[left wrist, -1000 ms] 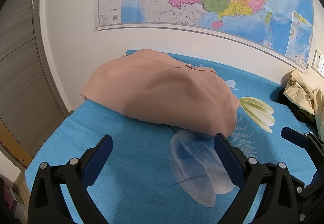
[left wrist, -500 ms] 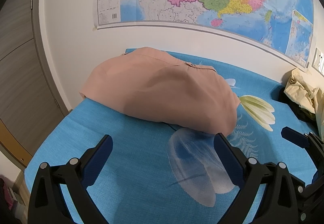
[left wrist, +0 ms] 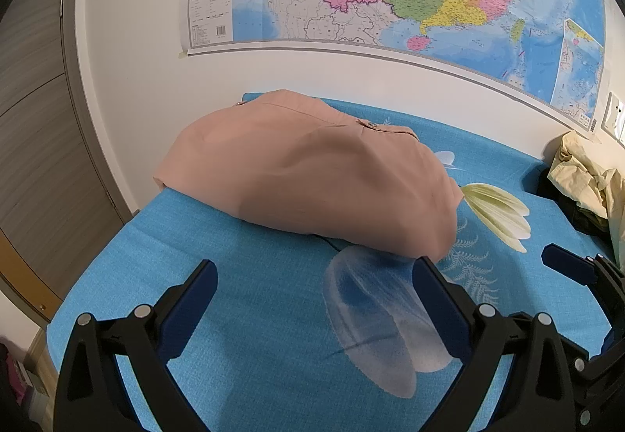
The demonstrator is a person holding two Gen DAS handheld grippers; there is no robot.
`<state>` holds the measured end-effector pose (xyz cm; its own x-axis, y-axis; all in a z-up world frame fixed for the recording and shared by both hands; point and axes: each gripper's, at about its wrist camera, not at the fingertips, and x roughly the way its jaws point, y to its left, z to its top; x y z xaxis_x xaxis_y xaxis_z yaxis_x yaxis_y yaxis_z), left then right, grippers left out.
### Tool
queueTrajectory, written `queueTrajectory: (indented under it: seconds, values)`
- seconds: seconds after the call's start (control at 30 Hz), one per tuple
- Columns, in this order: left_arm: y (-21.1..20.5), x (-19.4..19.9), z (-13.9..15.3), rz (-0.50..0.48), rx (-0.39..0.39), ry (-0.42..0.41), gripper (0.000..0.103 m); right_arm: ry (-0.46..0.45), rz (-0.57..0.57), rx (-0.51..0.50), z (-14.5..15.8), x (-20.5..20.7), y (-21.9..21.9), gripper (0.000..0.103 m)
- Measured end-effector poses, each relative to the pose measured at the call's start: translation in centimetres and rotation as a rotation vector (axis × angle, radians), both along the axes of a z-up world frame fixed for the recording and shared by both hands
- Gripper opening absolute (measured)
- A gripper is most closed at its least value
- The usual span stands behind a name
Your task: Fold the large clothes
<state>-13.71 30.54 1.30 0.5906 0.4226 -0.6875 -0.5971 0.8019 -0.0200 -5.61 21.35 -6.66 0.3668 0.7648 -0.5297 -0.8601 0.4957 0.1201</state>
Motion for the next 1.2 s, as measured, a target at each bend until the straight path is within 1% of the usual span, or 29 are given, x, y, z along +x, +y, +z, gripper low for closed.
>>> queueTrajectory:
  seconds: [1.2]
  values:
    - [0.31,-0.06,-0.26,-0.002,-0.009,0.009,0.096,0.007,0.002,0.002,0.12,-0.02,0.04,0.097]
